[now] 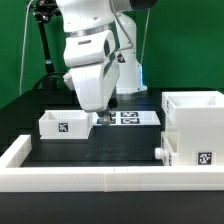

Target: Assemble drawer

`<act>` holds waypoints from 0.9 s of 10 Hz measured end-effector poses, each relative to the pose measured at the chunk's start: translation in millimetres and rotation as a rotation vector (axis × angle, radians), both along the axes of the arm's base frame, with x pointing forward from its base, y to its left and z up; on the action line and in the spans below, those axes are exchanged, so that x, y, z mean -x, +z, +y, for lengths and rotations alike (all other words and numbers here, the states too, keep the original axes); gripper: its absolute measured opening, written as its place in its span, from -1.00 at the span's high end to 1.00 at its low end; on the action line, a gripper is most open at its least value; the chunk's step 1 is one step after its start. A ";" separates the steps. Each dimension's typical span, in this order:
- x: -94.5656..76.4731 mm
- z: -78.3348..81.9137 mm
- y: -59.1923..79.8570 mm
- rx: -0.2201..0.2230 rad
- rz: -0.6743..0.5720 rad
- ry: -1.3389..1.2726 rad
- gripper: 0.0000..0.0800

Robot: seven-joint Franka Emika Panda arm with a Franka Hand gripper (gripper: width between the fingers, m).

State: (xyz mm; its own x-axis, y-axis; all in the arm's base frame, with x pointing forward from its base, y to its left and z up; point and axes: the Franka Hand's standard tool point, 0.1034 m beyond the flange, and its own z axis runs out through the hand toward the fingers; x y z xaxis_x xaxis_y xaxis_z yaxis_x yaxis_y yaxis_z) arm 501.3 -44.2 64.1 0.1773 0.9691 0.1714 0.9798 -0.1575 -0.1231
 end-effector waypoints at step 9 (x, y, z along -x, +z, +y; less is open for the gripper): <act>1.4 -0.2 -2.1 0.001 0.009 -0.026 -0.62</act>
Offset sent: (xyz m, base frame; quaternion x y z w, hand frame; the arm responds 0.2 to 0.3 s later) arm 0.0000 0.0000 0.0000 0.0000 0.0000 0.0000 1.0000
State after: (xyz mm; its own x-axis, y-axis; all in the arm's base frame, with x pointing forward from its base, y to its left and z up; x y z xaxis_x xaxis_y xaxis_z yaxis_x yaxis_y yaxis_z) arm 499.9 -44.4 62.0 0.2036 0.9643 0.1691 0.9743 -0.1826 -0.1318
